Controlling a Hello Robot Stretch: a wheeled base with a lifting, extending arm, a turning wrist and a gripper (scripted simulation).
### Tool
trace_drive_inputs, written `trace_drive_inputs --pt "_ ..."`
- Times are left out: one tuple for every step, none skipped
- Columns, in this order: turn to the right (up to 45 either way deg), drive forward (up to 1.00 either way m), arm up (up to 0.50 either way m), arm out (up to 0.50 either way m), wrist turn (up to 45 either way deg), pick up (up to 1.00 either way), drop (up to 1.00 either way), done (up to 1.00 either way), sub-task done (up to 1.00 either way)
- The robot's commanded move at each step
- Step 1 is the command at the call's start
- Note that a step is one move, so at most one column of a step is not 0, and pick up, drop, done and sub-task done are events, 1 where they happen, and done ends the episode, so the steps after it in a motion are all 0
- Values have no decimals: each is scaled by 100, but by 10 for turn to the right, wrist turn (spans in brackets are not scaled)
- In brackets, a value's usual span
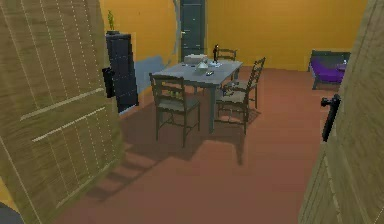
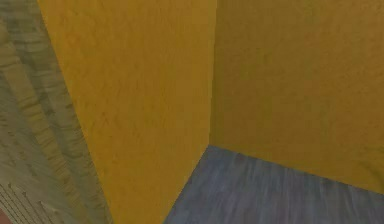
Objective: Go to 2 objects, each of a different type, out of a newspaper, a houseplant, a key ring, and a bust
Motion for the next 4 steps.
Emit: trace_drive_inputs --pt "30 0 0 0 0 0 0 0 0" --pt "0 30 0 0 0 0 0 0 0" --pt "90 0 0 0 0 0 0 0 0" --pt "0 100 0 0 0 0 0 0 0"
